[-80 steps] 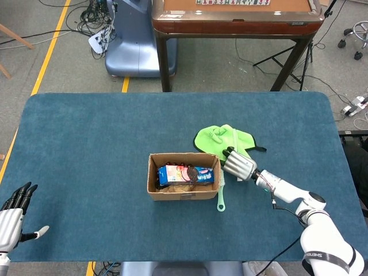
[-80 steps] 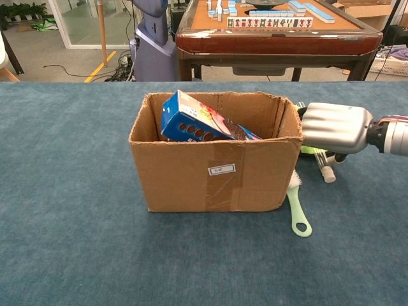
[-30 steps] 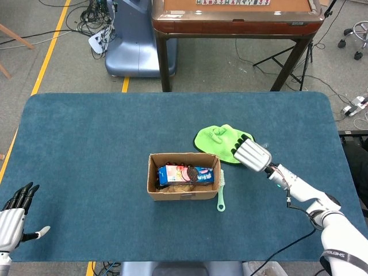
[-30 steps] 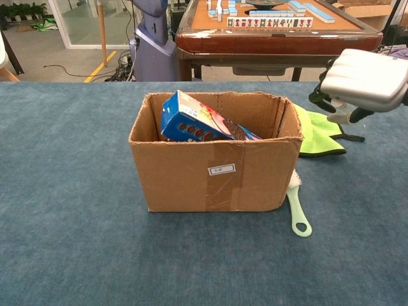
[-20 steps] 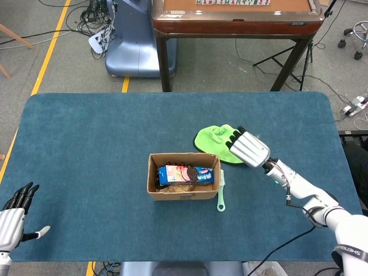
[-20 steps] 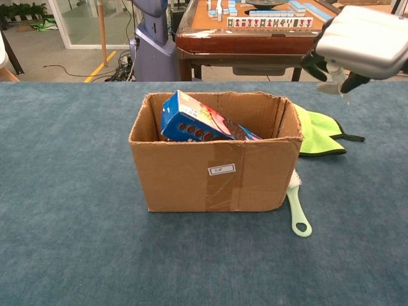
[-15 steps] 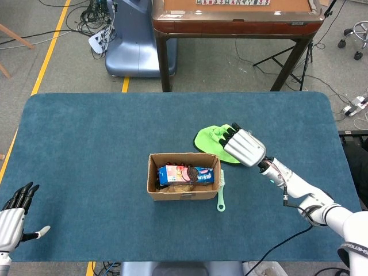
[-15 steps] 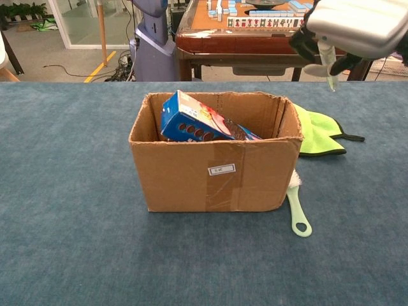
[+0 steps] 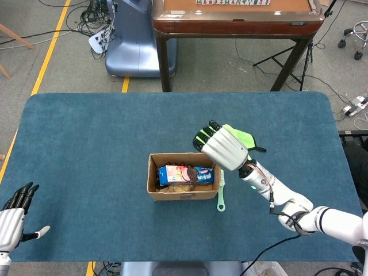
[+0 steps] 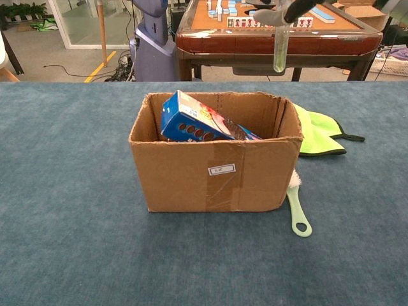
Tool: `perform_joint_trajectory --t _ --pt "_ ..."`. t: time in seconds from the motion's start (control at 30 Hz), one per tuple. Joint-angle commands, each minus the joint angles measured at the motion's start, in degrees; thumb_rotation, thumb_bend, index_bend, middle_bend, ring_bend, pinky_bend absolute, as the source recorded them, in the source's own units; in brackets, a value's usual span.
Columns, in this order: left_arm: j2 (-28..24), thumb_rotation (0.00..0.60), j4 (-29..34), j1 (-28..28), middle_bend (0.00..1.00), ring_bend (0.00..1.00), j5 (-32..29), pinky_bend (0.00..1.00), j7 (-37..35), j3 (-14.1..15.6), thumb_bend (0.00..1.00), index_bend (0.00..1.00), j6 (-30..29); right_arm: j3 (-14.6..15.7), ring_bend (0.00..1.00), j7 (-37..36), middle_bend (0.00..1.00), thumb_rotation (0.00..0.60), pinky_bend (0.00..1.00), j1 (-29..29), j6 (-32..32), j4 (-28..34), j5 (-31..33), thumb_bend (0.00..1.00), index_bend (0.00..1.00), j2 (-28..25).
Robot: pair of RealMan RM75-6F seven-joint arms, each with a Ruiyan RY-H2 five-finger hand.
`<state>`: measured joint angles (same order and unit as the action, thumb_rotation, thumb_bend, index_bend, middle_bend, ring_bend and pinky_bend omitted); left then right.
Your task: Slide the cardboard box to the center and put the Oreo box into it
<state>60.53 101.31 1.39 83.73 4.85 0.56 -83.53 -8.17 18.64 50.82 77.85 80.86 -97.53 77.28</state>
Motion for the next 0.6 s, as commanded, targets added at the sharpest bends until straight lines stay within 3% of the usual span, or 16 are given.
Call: perform_joint_trajectory --t 0.03,0.6 --pt "-0.01 0.6 0.03 0.02 0.02 0.02 -0.06 0.16 0.01 -0.02 0.02 0.01 0.05 -1.36 0.62 2.09 0.74 0.6 0.58 0.79 -1.32 2.77 0.06 0.3 0.7 -0.59" --pt "-0.38 0.6 0.08 -0.2 0.02 0.02 0.39 0.16 -0.62 -0.01 0.02 0.01 -0.57 -1.59 0.62 4.75 0.74 0.6 0.58 0.56 -6.06 13.38 -0.24 0.3 0.7 -0.23"
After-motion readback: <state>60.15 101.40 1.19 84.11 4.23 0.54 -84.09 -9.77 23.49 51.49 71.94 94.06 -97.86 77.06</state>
